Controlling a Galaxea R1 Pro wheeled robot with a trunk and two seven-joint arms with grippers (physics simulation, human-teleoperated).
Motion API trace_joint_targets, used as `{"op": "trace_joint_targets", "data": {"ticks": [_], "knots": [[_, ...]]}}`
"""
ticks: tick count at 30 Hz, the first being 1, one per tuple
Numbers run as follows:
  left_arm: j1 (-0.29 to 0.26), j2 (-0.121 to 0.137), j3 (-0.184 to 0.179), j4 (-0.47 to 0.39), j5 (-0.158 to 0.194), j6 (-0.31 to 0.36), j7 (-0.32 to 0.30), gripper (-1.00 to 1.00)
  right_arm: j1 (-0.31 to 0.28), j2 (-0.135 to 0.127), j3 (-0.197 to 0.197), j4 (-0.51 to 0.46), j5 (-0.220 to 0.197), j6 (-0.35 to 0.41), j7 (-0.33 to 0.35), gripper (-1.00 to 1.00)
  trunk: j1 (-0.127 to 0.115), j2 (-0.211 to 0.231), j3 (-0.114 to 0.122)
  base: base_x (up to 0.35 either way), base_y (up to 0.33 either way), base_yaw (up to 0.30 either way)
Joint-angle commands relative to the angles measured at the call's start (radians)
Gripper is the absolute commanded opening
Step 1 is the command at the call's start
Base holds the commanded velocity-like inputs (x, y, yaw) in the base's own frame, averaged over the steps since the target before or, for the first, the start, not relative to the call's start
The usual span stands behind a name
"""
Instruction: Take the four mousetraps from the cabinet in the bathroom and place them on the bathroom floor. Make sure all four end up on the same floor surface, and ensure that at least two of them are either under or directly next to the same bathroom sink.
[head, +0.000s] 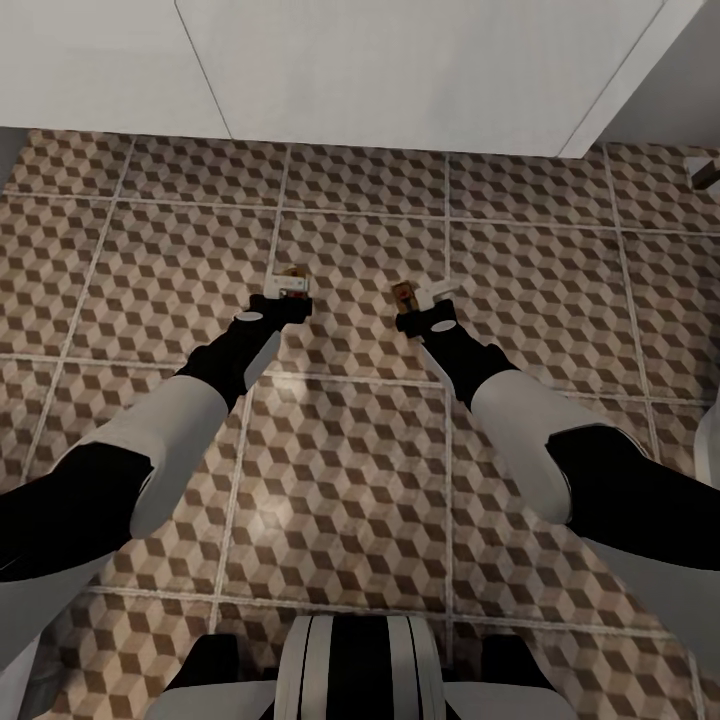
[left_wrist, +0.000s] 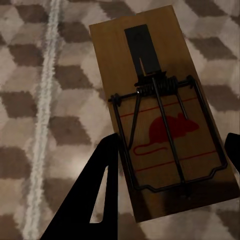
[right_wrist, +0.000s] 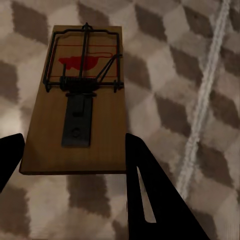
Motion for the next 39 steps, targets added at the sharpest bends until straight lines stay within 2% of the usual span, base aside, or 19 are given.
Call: {"op": "trace_joint_targets", "data": {"ticks": [1, 19, 39], "knots": [[0.000, 0.001, -0.009, -0.002, 0.009, 0.005, 0.009, -1.00, 0.000, 0.000, 0.005, -0.001, 0.005, 0.008, -0.003, -1.00, 0.000, 0.000, 0.000, 0.172, 0.000, 0.000], [0.000, 0.002, -0.010, -0.002, 0.009, 0.005, 0.009, -1.00, 0.000, 0.000, 0.005, -0.001, 0.005, 0.003, -0.003, -1.00, 0.000, 0.000, 0.000, 0.300, 0.038, 0.000], [0.000, 0.006, -0.010, 0.000, 0.009, 0.006, 0.007, -1.00, 0.000, 0.000, 0.005, -0.001, 0.005, 0.003, -0.003, -1.00, 0.000, 0.000, 0.000, 0.055, 0.018, 0.000]]}}
